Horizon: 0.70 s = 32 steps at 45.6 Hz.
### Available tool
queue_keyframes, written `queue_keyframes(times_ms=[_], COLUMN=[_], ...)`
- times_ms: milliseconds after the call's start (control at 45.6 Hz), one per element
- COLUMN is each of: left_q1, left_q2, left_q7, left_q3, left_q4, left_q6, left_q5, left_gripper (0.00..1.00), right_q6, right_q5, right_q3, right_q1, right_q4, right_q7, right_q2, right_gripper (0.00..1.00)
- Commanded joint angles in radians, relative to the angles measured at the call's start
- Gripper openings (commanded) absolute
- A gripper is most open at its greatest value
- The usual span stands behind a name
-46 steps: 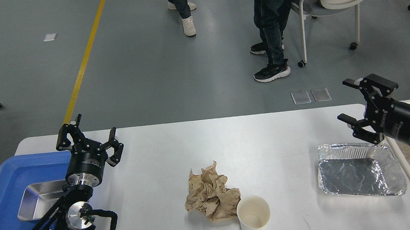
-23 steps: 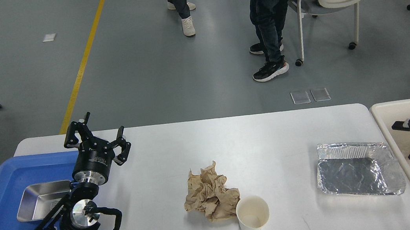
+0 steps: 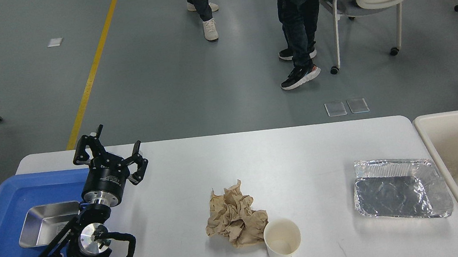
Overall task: Tidy desktop
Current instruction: 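Move the right gripper away from the foil tray toward the bin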
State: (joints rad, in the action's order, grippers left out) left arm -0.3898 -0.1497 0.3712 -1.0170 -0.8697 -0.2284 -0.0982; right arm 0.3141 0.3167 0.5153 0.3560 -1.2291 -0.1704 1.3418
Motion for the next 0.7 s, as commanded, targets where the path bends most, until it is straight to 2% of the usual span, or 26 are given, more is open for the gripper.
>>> queue_keyframes(times_ms=[0,175,241,351,504,680], left_q1=[0.005,0.006,0.005,0.006,0.011,0.012], left_q2=[-0.001,0.001,0.001,-0.004,-0.007,-0.014], left_q7=[0.0,0.0,0.0,0.0,0.002,0.002], left_q3=[0.0,0.0,0.0,0.0,0.0,0.0], left_q4=[0.001,0.0,0.001,0.001,0.009,0.009], left_q6=[-0.002,-0.006,-0.006,-0.006,-0.006,-0.006], left_q5=[0.0,-0.002,-0.002,-0.002,-0.002,-0.002], left_gripper=[0.97,0.97,0.97,0.97,0.97,0.97], right_q6=[-0.007,0.007,0.014,0.016,0.016,0.016], right_q5=[-0.097,-0.082,0.007,0.29,0.576,0.712], right_q3=[0.002,-0.02,-0.047,-0.058,-0.057,-0.072], right_q1=[0.0,-0.003,-0.009,-0.009,-0.008,-0.006], right_q4=[0.037,0.069,0.071,0.072,0.118,0.194], right_q7=[0.0,-0.023,-0.07,-0.165,-0.221,-0.277], right_q2=[0.004,-0.007,-0.015,-0.045,-0.133,-0.231], right_gripper=[1.0,1.0,1.0,1.0,1.0,1.0])
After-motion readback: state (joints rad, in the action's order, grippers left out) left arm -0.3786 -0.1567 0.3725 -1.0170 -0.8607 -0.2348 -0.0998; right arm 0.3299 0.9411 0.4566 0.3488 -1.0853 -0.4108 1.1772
